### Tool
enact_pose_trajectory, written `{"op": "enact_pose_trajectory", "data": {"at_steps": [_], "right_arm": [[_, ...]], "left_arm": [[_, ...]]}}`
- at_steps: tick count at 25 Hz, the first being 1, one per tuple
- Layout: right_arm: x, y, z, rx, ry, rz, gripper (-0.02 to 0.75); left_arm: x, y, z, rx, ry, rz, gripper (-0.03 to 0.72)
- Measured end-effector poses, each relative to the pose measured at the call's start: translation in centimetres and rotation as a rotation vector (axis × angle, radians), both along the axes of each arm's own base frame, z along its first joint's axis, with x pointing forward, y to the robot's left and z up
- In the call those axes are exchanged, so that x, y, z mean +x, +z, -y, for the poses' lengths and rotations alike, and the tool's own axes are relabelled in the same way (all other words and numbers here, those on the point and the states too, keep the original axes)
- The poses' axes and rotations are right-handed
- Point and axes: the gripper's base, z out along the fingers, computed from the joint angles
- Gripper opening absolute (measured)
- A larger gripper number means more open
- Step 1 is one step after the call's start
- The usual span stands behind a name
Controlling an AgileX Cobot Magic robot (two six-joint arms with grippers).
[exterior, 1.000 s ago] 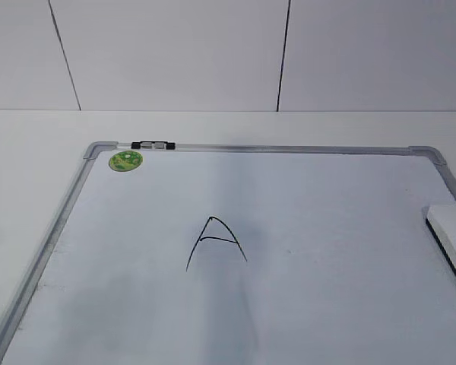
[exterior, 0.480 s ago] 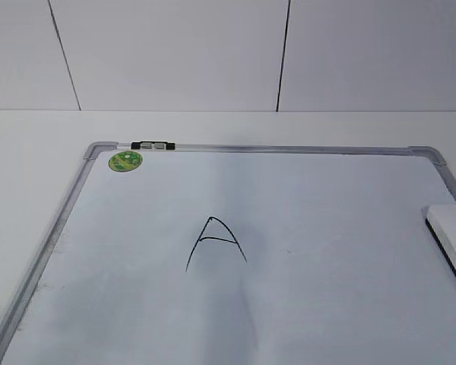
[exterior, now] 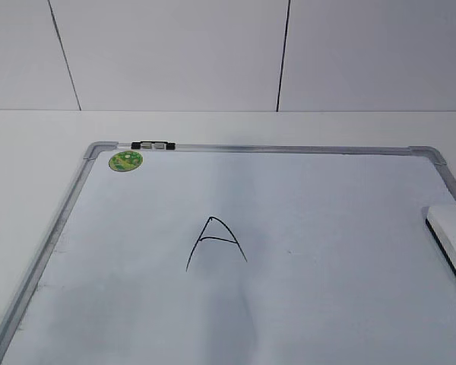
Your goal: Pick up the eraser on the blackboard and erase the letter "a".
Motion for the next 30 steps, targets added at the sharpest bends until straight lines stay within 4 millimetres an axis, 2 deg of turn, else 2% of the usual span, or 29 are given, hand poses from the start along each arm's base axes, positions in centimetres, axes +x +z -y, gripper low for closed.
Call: {"op": "enact_pose_trajectory", "data": {"at_steps": [5,30], "right_arm": [[0.00,-0.01,-0.06,0.007,0.003,0.000,0.593],[0.00,-0.01,-0.07,0.007,0.003,0.000,0.593]], "left_arm": [[0.00,0.00,0.00,0.000,0.000,0.000,0.328],[-0.01,0.00,0.03,-0.002,-0.007,0.000,0.322]]}}
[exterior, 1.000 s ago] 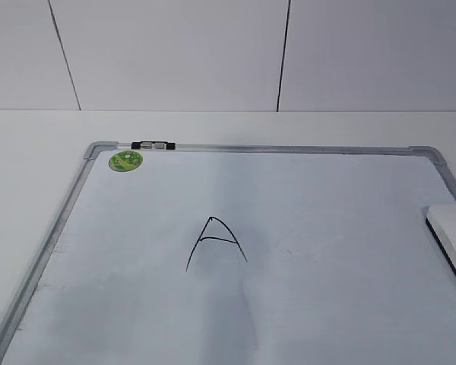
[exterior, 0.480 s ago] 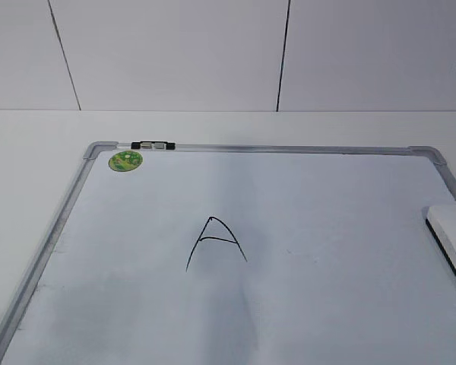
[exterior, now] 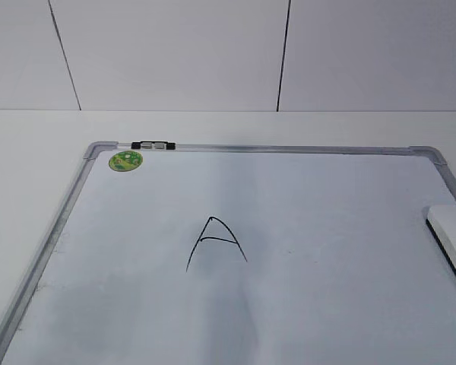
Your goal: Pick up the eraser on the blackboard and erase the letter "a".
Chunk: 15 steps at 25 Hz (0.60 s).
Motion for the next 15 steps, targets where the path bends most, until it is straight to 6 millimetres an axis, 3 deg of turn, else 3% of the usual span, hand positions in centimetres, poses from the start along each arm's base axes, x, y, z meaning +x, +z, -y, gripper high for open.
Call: {"op": "enact_pose_trajectory", "data": {"at_steps": [15], "right_arm": [[-3.1,0.1,0.0,0.004,0.000,0.212,0.593]], "left_arm": [[-4.2,0.4,-0.2,-0.018,-0.001,0.267,0.279]]}}
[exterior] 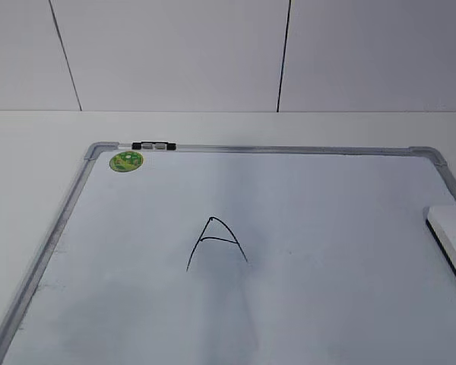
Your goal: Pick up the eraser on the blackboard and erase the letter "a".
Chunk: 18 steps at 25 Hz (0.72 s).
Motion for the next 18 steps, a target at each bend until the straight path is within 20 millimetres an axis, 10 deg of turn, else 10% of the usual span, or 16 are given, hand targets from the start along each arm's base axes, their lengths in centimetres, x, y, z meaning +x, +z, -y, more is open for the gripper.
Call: {"op": "enact_pose_trajectory", "data": {"at_steps": [18], "right_arm": [[-0.07,0.00,0.00,0.000,0.000,0.004,0.593]], "left_arm": [[-0.02,-0.01,0.05,-0.006,-0.003,-0.002,0.246]]}}
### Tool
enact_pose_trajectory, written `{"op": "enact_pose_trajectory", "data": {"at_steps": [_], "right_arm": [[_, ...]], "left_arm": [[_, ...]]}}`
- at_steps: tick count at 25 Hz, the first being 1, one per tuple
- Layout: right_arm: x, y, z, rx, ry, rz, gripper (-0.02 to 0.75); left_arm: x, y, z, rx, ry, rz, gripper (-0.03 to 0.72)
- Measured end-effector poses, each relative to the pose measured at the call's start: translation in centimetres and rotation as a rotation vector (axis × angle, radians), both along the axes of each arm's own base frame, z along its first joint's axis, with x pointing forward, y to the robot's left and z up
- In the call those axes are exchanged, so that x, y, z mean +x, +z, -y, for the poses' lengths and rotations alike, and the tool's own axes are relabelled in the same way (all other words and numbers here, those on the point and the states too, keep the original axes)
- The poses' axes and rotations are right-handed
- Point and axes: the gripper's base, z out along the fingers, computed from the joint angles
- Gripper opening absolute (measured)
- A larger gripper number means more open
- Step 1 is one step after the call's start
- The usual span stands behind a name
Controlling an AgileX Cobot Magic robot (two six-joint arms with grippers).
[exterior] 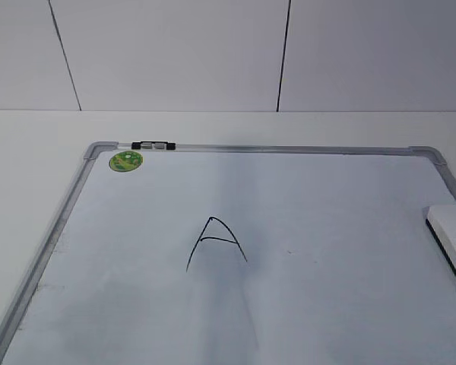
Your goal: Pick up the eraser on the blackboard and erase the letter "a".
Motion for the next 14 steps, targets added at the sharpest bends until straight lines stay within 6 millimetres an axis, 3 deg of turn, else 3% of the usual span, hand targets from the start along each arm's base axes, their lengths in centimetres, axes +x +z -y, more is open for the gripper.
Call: {"op": "enact_pose_trajectory", "data": {"at_steps": [14], "right_arm": [[0.00,0.00,0.00,0.000,0.000,0.000,0.592]], "left_arm": [[0.00,0.00,0.00,0.000,0.000,0.000,0.239]]}}
